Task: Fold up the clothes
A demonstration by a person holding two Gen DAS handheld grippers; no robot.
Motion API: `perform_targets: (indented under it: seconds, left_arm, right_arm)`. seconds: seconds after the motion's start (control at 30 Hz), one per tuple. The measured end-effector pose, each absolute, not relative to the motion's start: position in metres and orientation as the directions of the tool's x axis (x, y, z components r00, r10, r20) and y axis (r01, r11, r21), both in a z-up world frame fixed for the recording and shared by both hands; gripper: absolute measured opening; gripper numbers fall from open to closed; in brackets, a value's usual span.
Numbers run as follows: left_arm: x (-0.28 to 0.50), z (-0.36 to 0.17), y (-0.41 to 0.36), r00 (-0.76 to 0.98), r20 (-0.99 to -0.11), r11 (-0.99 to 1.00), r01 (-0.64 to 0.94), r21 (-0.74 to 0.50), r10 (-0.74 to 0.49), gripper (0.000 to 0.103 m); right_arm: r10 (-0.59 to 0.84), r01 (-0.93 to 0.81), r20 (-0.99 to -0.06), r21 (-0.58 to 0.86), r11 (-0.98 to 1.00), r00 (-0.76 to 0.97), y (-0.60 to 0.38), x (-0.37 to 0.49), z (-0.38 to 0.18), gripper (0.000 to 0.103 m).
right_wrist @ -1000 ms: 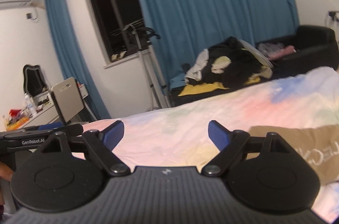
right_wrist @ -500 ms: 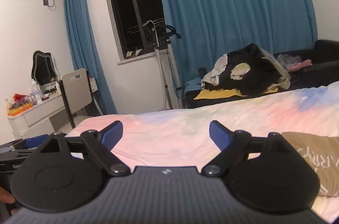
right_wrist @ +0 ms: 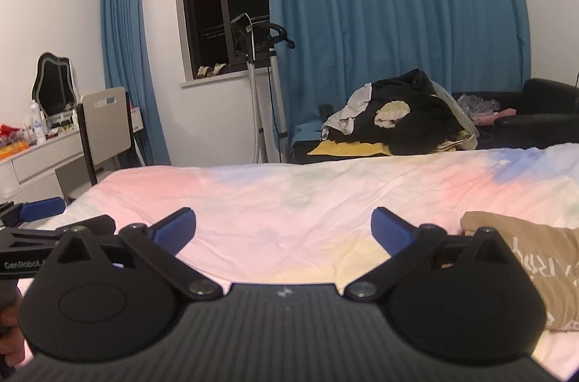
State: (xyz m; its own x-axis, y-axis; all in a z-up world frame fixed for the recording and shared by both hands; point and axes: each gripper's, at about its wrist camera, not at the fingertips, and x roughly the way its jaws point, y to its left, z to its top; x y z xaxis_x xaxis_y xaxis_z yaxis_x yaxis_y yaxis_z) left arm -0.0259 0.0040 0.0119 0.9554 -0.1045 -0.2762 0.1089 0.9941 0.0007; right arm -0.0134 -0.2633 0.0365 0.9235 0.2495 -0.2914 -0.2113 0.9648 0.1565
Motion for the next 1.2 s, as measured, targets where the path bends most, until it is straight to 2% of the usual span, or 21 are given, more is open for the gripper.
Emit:
perform_targets:
  seconds: [0.53,0.77,1.2]
  left_arm:
    - [-0.0302,0.0153,0.0032,0.959,-0.270,0.996,0.091,0.000,-0.088,0.103]
    - [-0.0354,0.0205,0.0048,0.970,-0.229,0.996,0.086,0.016,-0.080,0.103]
    - [-0.0341,0.0185,0.0039,0.968,-0.243,0.997,0.074,0.027,-0.066,0.103]
  right_arm:
    - [0.219,-0.185,-0.293,0.141,0.973,0.931,-0.2679,-0.0157,0.0342,0.103]
    - [0.203,-0.172,-0.280,0.132,0.976,0.938,-0.2702,-0.0210,0.0352,0.103]
    - [0.199,-0.170,-0.278,0.123,0.978,0.940,-0.2684,-0.0217,0.0319,0.103]
